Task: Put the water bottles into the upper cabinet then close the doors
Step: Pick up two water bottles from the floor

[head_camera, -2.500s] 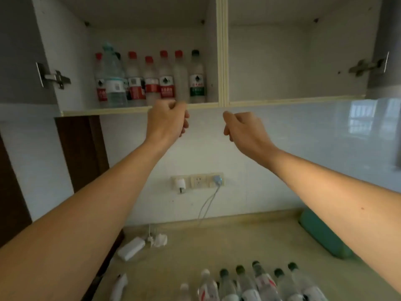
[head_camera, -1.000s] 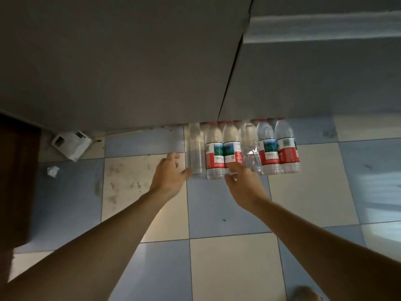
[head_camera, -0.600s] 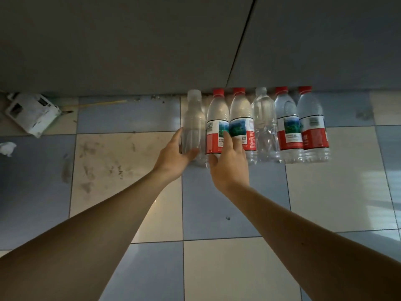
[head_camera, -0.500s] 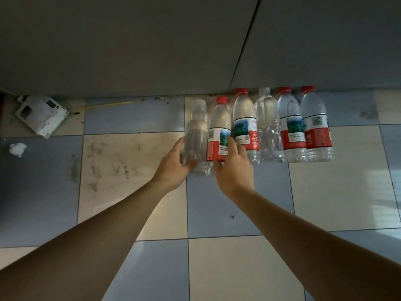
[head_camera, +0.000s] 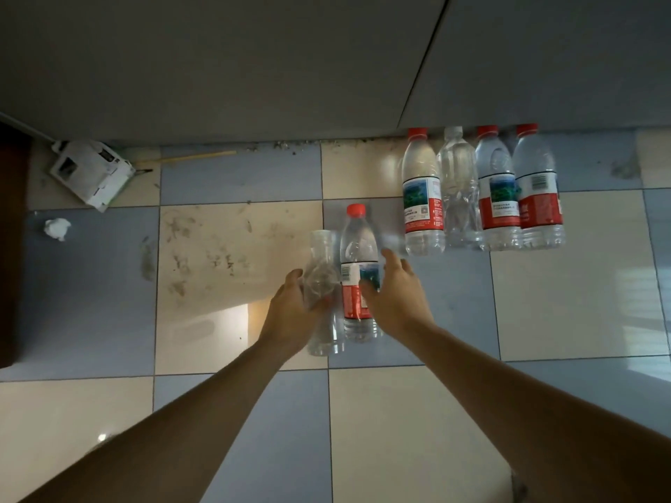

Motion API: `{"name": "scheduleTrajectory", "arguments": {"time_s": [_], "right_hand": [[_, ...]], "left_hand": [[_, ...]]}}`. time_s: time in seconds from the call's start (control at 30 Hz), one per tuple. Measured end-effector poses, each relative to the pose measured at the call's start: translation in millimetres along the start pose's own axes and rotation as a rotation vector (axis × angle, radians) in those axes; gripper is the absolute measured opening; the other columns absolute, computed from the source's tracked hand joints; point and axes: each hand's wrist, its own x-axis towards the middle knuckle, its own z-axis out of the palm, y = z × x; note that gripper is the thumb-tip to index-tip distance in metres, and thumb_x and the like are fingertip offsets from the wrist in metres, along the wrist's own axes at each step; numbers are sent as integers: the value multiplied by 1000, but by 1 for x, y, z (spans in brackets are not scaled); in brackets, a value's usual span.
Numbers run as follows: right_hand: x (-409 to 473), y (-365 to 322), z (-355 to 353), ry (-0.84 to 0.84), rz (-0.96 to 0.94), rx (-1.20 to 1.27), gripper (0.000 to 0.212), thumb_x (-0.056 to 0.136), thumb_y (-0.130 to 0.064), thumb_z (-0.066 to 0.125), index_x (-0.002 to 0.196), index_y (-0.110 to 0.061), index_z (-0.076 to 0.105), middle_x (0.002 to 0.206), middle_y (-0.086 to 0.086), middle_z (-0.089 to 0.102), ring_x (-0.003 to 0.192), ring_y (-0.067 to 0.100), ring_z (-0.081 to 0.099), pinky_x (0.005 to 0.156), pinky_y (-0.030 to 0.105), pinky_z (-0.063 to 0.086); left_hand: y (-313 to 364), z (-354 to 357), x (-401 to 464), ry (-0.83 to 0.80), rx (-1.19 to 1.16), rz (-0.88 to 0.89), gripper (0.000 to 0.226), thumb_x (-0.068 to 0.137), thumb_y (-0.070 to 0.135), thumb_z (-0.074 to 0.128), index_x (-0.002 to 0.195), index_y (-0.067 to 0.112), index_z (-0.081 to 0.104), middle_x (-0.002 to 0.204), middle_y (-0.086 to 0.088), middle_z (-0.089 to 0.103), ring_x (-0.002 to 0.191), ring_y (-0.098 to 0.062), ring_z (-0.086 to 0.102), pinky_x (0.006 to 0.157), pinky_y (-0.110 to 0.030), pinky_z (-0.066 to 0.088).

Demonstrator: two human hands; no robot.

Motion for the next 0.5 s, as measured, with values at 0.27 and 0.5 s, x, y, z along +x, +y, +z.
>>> {"name": "scheduleTrajectory", "arguments": {"time_s": [0.27,0.5], "right_hand": [[68,-28,7,15,25,88,63,91,-37,69,145,-18,40,133,11,53,120,31,54,100,44,50],[56,-20,3,18,39,246,56,83,-19,79,132,-18,53,110,1,60,93,18,58,73,27,53]], "left_hand": [[24,1,57,5,-229,34,56,88,10,75,136,18,46,118,-1,65,97,-14,65,71,-17,54],[17,-22,48,136,-310,66,48,89,19,75,131,30,54,107,14,63,91,-3,63,63,-15,49]]}}
